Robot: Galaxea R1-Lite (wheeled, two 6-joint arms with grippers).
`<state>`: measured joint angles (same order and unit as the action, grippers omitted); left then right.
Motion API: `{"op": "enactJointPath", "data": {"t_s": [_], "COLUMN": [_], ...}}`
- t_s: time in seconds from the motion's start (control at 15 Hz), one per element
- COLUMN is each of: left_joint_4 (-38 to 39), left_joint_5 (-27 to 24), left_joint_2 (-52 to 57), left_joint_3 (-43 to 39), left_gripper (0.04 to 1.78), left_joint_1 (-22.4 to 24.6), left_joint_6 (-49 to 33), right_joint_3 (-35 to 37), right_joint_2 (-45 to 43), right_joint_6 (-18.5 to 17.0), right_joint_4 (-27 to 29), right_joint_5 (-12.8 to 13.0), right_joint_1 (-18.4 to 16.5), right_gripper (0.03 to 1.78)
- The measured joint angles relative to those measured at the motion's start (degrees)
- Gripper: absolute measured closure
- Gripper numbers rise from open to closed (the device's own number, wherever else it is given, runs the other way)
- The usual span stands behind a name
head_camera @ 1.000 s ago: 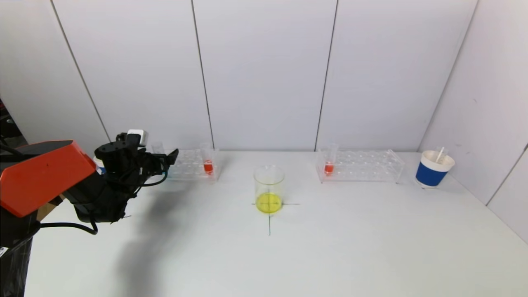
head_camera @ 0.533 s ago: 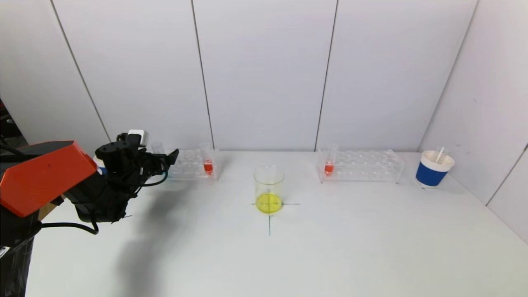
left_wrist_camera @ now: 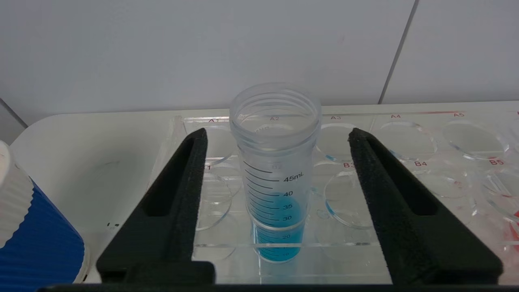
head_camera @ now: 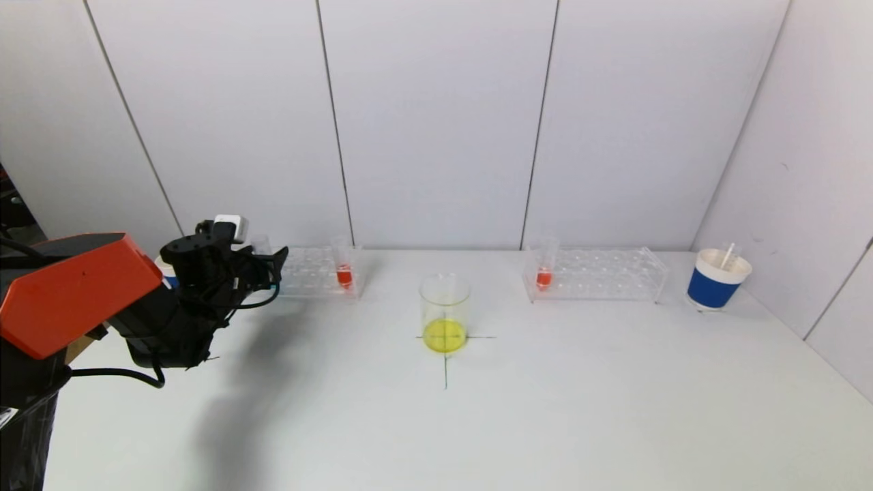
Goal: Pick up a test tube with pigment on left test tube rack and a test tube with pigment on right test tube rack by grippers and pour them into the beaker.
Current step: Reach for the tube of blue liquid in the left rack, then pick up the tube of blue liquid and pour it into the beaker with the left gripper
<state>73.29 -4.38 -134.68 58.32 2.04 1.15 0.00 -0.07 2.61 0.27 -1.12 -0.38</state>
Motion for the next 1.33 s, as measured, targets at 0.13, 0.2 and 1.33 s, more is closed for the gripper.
{"op": "enactJointPath", "data": {"t_s": [0.13,0.2,1.33], "left_joint_4": [0.02,0.02,0.05], "left_joint_5": [0.0,0.02,0.13], "left_joint_2": [0.0,0.0,0.83], "left_joint_3": [0.15,0.2,0.22], "left_gripper": [1.06,1.23,1.37], "left_joint_1": [-0.04,-0.04,0.13], "left_joint_6": [-0.07,-0.1,-0.4], "right_joint_3": [0.0,0.0,0.0], "right_joint_2": [0.0,0.0,0.0], "right_joint_6": [0.0,0.0,0.0], "right_joint_4": [-0.02,0.0,-0.02], "right_joint_5": [0.0,0.02,0.0], "right_joint_1": [0.02,0.0,-0.02], "right_gripper": [0.04,0.04,0.04]}}
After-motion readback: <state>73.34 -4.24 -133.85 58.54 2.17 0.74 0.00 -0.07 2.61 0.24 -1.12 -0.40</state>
